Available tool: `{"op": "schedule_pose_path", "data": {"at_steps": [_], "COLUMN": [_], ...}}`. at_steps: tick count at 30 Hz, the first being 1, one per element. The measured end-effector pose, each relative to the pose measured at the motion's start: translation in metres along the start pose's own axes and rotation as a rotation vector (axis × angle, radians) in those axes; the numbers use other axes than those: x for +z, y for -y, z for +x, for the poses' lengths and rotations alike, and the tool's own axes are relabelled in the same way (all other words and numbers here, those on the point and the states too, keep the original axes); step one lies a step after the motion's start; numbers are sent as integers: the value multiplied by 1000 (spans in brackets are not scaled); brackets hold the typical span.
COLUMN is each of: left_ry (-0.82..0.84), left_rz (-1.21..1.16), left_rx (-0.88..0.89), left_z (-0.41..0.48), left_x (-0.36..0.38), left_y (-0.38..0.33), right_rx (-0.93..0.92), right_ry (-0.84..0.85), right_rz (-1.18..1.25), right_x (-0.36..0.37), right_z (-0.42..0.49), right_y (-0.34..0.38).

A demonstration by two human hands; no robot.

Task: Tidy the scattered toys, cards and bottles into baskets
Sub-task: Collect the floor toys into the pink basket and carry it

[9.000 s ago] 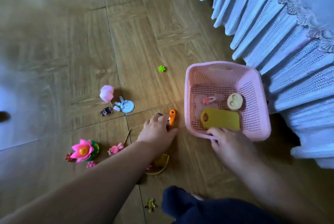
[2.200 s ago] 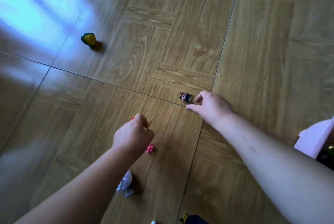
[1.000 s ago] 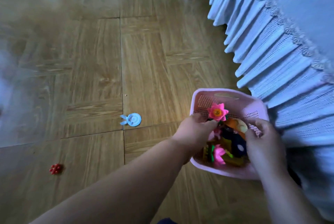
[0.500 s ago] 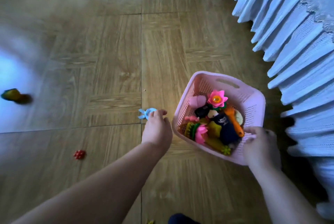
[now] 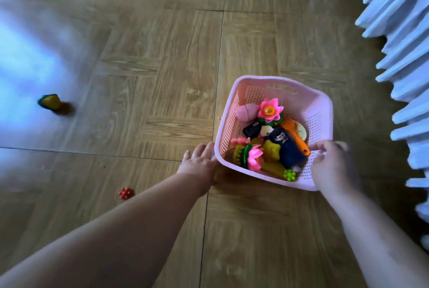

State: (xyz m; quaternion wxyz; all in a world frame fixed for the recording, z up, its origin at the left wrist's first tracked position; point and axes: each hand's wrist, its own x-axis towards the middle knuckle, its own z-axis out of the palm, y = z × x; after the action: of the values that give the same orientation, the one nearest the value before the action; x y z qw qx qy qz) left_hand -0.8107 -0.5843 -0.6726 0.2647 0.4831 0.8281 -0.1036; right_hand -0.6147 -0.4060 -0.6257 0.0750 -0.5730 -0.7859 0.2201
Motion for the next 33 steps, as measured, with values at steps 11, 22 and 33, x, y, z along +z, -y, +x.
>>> {"op": "schedule_pose_path", "data": {"at_steps": [11, 22, 33], "left_ry": [-223, -190, -961], "left_rz": [-568, -344, -1109], "left_rx": [-539, -446, -591], "left_z": [-36, -13, -52], "left_x": [24, 19, -13], "left_y": [48, 56, 59], "right_rx": [-233, -253, -308], "right_ry": [23, 6, 98], "right_rz": [124, 59, 151], "right_x": [30, 17, 33], "right_z": [2, -1, -13], "right_y": [41, 13, 41]}}
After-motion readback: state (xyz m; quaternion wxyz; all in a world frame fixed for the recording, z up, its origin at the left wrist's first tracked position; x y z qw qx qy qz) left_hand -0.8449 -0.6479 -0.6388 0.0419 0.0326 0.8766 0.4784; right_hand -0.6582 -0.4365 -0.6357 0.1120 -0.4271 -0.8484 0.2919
